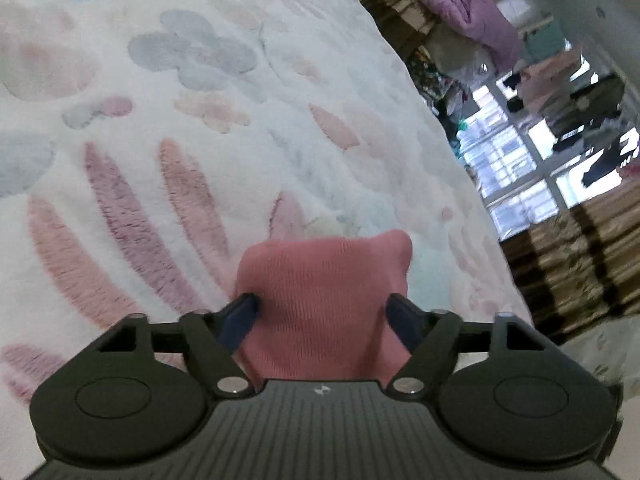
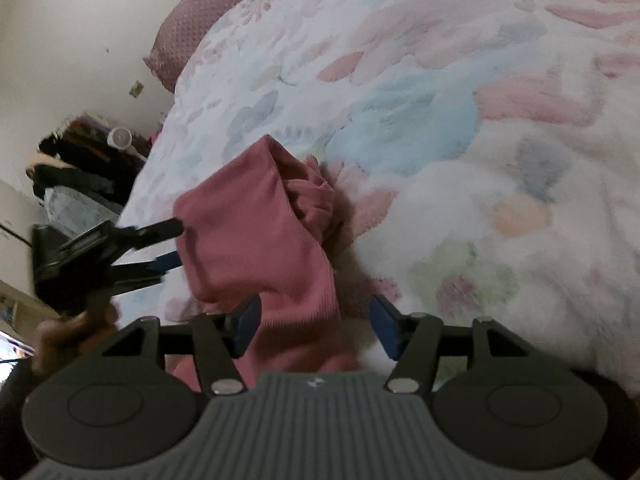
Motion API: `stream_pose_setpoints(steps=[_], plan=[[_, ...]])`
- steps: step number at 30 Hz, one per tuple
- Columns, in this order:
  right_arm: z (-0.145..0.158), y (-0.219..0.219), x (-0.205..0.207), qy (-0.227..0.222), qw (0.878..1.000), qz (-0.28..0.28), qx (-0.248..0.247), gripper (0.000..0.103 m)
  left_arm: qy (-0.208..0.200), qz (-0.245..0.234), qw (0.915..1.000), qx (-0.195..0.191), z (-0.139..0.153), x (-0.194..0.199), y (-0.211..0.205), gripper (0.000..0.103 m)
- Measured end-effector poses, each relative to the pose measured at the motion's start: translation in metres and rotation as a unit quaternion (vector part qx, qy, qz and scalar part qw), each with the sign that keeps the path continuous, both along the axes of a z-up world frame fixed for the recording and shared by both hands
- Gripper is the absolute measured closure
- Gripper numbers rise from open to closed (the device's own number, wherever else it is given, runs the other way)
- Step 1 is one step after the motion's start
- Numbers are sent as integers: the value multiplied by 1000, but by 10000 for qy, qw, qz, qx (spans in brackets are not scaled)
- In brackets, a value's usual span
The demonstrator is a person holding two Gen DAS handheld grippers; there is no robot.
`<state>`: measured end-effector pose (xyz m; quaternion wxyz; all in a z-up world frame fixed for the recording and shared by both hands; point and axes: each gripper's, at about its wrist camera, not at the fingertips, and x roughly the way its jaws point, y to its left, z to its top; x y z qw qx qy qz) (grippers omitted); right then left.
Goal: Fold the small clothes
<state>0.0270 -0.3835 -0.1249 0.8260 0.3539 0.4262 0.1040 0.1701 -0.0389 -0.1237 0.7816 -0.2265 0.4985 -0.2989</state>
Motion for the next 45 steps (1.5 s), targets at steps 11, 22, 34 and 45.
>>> stream_pose_setpoints(steps=[11, 22, 34, 45], plan=[[-9, 21, -18, 329, 9989, 246, 223, 38, 918, 541, 9926, -582, -53, 44, -9, 4], [-35, 44, 6, 1170, 9923, 278, 283, 25, 888, 378, 9938, -551, -51, 45, -20, 7], [-18, 29, 4, 897, 9948, 308, 376, 26, 938, 419, 9864, -1286, -50, 32, 18, 8], [-45, 43, 14, 1073, 9914, 435, 603, 22, 882, -115, 9926, -821, -64, 51, -16, 4]])
